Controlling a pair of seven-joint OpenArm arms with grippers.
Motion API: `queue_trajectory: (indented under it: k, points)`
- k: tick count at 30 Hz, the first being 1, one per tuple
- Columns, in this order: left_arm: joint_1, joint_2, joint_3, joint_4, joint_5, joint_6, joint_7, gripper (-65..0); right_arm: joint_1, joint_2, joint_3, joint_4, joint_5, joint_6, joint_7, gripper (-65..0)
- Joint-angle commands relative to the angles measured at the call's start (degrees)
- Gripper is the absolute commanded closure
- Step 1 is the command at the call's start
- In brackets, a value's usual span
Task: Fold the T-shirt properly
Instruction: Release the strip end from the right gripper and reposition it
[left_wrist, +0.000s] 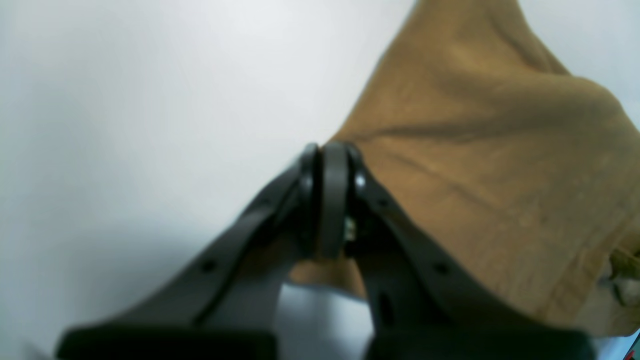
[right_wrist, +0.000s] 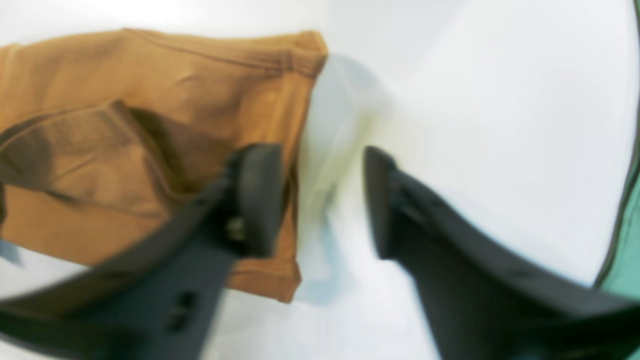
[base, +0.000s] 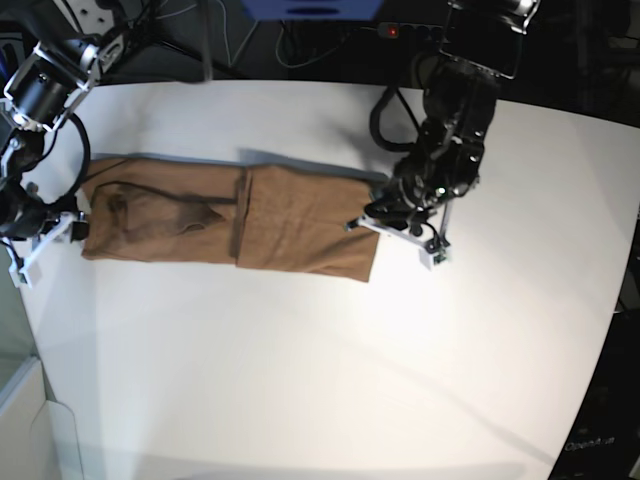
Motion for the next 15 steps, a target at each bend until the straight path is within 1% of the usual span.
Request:
queue_trajectory:
  k: [1, 2, 3, 4, 5, 11, 15]
  points:
    - [2.96, -1.04, 0.04, -2.24, 2.73, 4.32, 7.15, -2.4, 1.26, 1.11, 0.21, 0.13, 0.69, 0.14, -0.33, -42.2]
    - [2.96, -1.04, 0.04, -2.24, 2.73, 4.32, 7.15, -2.4, 1.35, 1.03, 0.30, -0.13, 0.69, 0.14, -0.68, -48.5]
    - [2.96, -1.04, 0.04, -2.24, 2.73, 4.32, 7.15, -2.4, 1.35, 0.76, 0.39, -0.31, 0.78, 0.14, -0.77, -53.2]
    - [2.96, -1.04, 0.04, -2.24, 2.73, 4.32, 7.15, -2.4, 1.35, 0.15, 0.47, -0.31, 0.78, 0.14, -0.59, -56.7]
    - [2.96, -1.04, 0.04, -2.24, 2.73, 4.32, 7.15, -2.4, 1.17, -0.12, 0.47, -0.31, 0.78, 0.14, -0.33, -58.9]
    - [2.96, -1.04, 0.04, -2.24, 2.73, 4.32, 7.15, -2.4, 0.91, -0.56, 0.47, -0.48, 0.78, 0.14, 1.25, -59.3]
    - [2.96, -1.04, -0.14, -2.24, 2.73, 4.32, 7.15, -2.4, 0.82, -1.70, 0.47, -0.48, 0.78, 0.14, 1.25, -59.2]
